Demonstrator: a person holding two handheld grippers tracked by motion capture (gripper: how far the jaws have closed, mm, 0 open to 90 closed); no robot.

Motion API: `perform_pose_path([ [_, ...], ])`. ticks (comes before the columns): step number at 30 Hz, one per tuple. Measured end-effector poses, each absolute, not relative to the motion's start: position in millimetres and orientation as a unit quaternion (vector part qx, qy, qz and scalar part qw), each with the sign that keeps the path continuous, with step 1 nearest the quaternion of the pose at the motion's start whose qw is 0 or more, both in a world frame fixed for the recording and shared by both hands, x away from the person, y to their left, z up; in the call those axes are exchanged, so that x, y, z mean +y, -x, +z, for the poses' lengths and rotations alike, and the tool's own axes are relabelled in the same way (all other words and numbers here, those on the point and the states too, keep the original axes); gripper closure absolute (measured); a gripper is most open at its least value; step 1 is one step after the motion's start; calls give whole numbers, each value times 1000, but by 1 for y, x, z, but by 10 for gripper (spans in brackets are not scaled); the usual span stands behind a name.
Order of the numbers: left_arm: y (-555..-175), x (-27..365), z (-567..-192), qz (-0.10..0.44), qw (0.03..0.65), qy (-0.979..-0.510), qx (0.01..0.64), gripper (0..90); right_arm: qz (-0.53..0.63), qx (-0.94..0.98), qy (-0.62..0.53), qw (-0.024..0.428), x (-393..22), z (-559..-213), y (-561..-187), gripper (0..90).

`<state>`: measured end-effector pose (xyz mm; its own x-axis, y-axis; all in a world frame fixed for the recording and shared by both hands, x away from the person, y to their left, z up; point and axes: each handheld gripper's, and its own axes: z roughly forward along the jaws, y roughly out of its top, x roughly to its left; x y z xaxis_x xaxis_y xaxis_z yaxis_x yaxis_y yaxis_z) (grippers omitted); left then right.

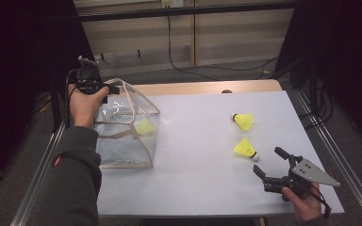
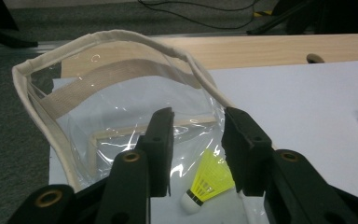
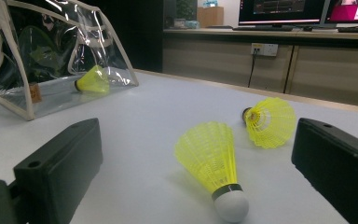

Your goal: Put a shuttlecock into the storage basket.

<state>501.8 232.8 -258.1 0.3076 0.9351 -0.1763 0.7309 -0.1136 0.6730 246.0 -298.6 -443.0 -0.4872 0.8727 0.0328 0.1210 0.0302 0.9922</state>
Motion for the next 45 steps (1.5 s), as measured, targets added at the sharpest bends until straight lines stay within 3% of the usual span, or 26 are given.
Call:
perform_pose_path([
  [19,-470,220,-236,102,406,-739,528,427,576,641,-389,327,-298,-443,-246,17],
  [45,-445,170,-225,61,429,-780,451,222,575,641,-389,326,-298,-443,-246,17],
])
